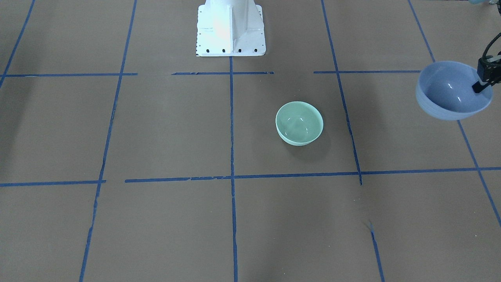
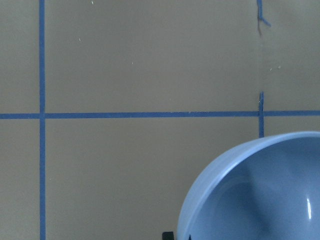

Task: Stack blue bowl on green bowl
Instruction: 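Grip the blue bowl rim with the left gripper and lift it, then carry the blue bowl with the left gripper over the pale green bowl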

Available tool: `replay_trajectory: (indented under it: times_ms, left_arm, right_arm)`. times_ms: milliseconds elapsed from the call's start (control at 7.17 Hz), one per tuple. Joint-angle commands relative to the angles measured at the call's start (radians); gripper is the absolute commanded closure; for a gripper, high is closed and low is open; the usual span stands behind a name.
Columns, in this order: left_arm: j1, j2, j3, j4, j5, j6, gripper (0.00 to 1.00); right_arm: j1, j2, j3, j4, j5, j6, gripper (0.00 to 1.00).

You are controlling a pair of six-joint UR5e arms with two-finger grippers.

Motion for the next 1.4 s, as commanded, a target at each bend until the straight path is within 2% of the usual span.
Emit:
replay_trajectory:
  times_ms: [0, 279, 419, 698, 837, 1256]
  left_arm:
    - [0.135, -0.022, -0.048, -0.055, -0.067, -0.267, 1.00]
    - [0.299, -0.017, -0.028, -0.350, -0.055, -0.622, 1.00]
    - [0.364, -0.014, 0.010, -0.476, -0.015, -0.733, 1.00]
    - [0.505, -0.019, 0.141, -0.766, 0.127, -0.939, 1.00]
    - [0.536, -0.023, 0.189, -0.811, 0.146, -0.953, 1.00]
    - [0.584, -0.039, 0.208, -0.812, 0.192, -0.956, 1.00]
  right_arm:
    - [0.000, 0.000, 0.000, 0.000, 0.001, 0.000, 0.00]
    - [0.000, 0.000, 0.000, 0.000, -0.001, 0.000, 0.00]
    - [0.000, 0.000, 0.000, 0.000, -0.001, 0.000, 0.00]
    - [0.000, 0.000, 0.000, 0.000, 0.001, 0.000, 0.00]
    - [0.000, 0.000, 0.000, 0.000, 0.001, 0.000, 0.00]
    - [0.000, 0.000, 0.000, 0.000, 0.001, 0.000, 0.00]
